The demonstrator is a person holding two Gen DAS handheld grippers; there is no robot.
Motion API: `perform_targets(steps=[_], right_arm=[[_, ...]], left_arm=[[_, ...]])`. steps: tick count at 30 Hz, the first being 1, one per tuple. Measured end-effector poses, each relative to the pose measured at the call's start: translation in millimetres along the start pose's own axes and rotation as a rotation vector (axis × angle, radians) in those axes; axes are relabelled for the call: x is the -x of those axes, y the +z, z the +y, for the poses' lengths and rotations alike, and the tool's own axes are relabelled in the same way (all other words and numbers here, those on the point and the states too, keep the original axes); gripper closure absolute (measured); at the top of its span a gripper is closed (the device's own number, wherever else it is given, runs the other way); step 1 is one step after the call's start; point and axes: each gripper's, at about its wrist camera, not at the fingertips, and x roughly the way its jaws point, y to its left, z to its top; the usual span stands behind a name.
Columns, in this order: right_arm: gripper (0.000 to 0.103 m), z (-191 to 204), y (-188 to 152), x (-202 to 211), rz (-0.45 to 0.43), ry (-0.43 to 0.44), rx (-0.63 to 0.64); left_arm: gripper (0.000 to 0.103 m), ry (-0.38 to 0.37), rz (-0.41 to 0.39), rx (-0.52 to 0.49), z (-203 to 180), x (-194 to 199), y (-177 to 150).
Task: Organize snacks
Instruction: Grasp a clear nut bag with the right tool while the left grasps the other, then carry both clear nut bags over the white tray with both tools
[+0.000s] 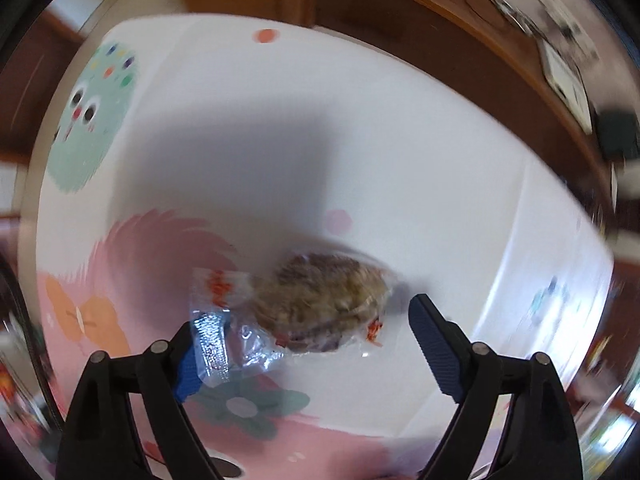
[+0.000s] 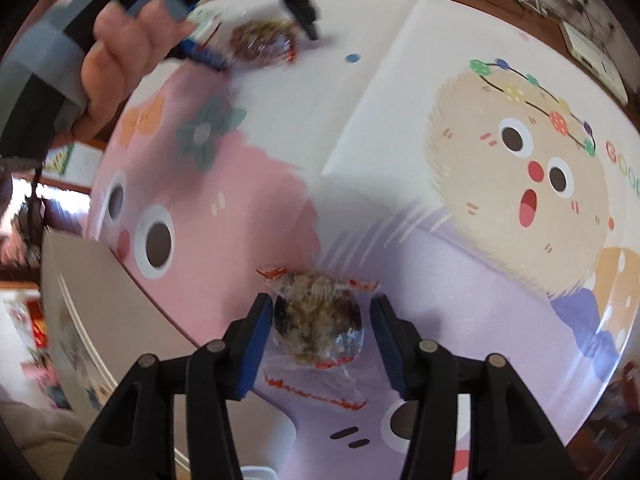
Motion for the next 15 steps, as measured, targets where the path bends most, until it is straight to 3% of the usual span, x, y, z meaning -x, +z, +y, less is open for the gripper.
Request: perform_targets(steps=[7,8,9,10,11,13,15], right_arm=[[0.052,30,-3,-17,0.018,-0.13,0.093],[0.064,31,-3,-17,0.018,-0.113,0.091],[0.065,33,-4,-16,0.019,-0.101,0.094],[0.065,36,-4,-16,0.013,-0.116,0.101],[0.065,38,-5,-16,0.009,-0.127,0.106],[0.065,40,-7,-17,0.0,-0.129,0.105],[0.066,40,-10,-17,-0.003,-0.117,0.095]], left_arm=[[0.01,0.073,-0.03,-0.133,-33,-5,-9],[0.016,0.073,-0.044,-0.148,-37,-4,-10],[0.021,0.071,-0.061,-0.173,-42,-1,-12],[0.041,0.069,-0.08,-0.201,-50,3,-15],[0.071,0.066,-0.101,-0.23,-54,9,-14],[0.085,0.015,-0.085,-0.265,-61,12,-15],[0.087,0.008,-0.095,-0.29,-65,13,-19]])
